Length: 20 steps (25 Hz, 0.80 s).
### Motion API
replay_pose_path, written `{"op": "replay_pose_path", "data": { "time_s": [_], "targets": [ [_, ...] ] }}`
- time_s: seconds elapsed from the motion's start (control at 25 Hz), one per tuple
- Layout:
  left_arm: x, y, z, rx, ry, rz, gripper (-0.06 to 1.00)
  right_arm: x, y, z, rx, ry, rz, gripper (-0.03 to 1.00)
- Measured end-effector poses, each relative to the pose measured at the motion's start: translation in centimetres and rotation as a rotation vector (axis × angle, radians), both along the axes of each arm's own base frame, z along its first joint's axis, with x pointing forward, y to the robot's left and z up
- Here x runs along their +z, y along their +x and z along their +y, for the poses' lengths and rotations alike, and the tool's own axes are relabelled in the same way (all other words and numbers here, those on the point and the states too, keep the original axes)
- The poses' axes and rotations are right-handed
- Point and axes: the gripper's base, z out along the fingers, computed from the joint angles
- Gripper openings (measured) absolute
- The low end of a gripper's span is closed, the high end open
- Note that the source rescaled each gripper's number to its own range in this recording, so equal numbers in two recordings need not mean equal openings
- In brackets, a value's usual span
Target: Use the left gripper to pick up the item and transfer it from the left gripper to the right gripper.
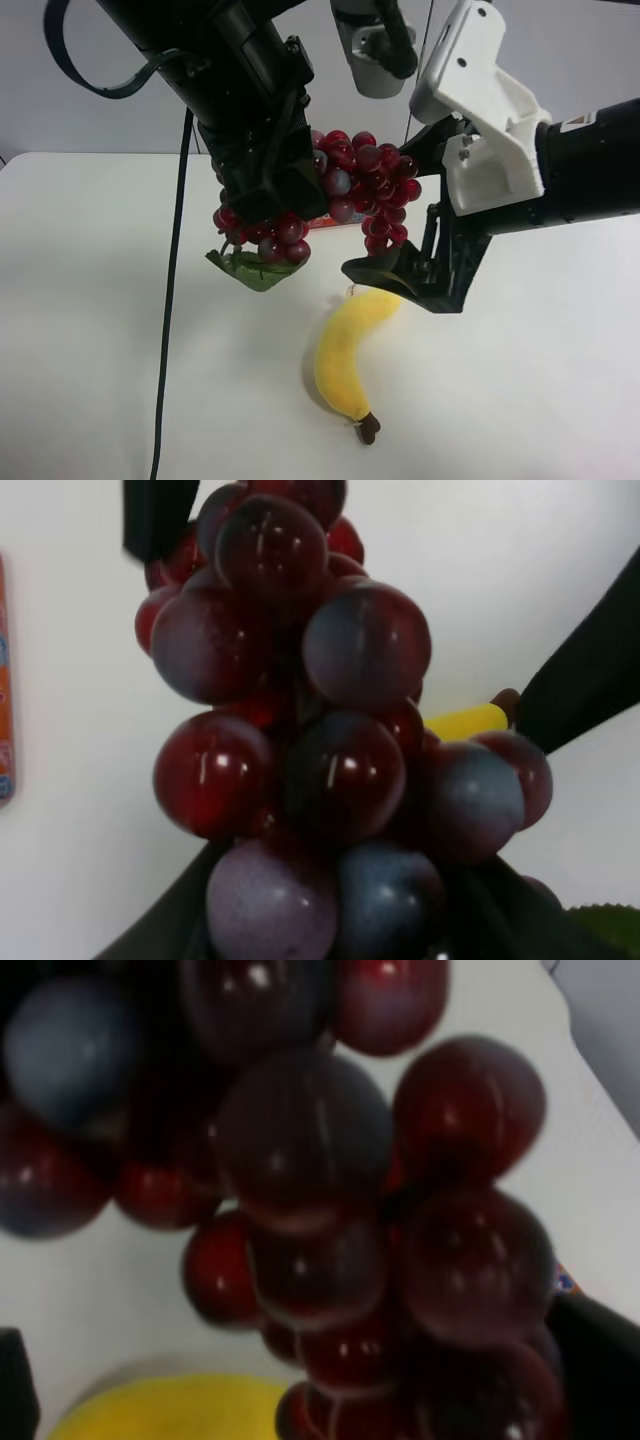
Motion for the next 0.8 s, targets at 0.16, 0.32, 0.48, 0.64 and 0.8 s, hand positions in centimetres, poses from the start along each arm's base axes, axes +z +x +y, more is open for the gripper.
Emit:
{"op": "replay_pose_path", "data": {
  "time_s": [0.16, 0.32, 0.48, 0.64, 0.8],
  "targets": [
    [0.0, 0.0, 0.0, -0.018, 0.004, -0.011, 0.00, -0.8, 0.3, 0.8, 0.001, -0.018, -0.001, 1.00],
    [0.0, 0.0, 0.0, -0.059, 0.017, -0.032, 0.00, -1.5, 0.5, 1.2, 0.009, -0.035, 0.014, 1.00],
    [0.0, 0.0, 0.0, -0.092, 0.026, -0.050, 0.00, -1.7, 0.8, 1.3, -0.009, -0.035, 0.012, 1.00],
    [0.0, -0.1, 0.0, -0.139, 0.036, -0.075, 0.00, -1.7, 0.9, 1.3, -0.024, -0.021, 0.018, 1.00],
    [0.0, -0.1, 0.0, -0.180, 0.039, -0.094, 0.00, -1.7, 1.0, 1.3, -0.030, -0.018, 0.021, 0.86]
  ]
}}
